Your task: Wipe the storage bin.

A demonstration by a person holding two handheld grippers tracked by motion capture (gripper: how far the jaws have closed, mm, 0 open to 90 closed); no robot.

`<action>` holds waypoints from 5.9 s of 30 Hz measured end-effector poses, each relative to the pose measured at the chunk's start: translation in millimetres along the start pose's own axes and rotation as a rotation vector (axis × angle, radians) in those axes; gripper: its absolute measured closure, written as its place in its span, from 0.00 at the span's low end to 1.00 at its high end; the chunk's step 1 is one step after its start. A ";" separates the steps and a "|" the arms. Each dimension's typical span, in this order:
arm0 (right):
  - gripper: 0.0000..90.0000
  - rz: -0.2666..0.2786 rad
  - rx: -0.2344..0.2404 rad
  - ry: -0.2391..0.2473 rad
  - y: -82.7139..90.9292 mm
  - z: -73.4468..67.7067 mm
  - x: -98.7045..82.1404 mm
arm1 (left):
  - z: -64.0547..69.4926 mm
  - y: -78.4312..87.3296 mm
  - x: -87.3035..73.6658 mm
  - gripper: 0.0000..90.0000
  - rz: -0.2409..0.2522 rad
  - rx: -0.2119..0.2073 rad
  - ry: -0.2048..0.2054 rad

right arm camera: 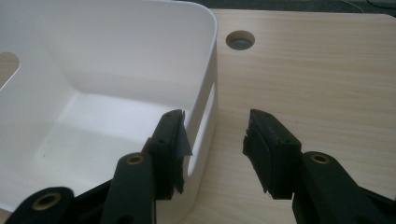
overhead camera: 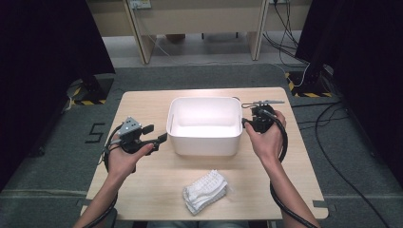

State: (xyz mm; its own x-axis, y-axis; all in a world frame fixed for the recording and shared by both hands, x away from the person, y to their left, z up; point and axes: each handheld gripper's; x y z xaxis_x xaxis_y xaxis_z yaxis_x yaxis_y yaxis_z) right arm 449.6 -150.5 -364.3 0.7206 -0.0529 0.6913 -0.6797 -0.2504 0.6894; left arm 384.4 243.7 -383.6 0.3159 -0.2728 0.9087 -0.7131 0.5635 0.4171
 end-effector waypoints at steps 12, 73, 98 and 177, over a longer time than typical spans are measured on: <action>0.62 0.002 0.043 0.001 -3.7 -9.7 5.7 | 37.7 -11.8 -21.9 0.41 -0.051 -0.141 -0.021; 0.67 -0.081 0.023 0.022 -19.0 -17.7 -5.1 | 134.7 -91.2 -88.8 0.84 -0.256 -0.311 -0.212; 0.84 -0.077 0.000 0.023 -21.5 -22.3 -9.1 | 50.3 -27.3 -62.9 0.84 -0.042 -0.040 -0.069; 0.83 -0.041 0.043 0.113 -28.4 -32.8 -8.0 | 29.5 -60.5 -75.4 0.84 -0.059 0.088 -0.172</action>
State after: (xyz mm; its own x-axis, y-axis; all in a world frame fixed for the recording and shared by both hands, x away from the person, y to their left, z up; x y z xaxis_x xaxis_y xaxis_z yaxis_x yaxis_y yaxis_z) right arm 458.7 -111.3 -382.3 0.7262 0.0672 0.6842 -0.6416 -0.2914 0.7095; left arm 385.3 207.1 -477.8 0.2526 -0.4372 0.8632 -0.7508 0.4742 0.4599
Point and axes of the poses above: each handheld gripper's, and its own axes: y roughly backward along the jaws, x roughly out of its top, z roughly to its right, and after that the axes turned 8 degrees about -y, right-handed
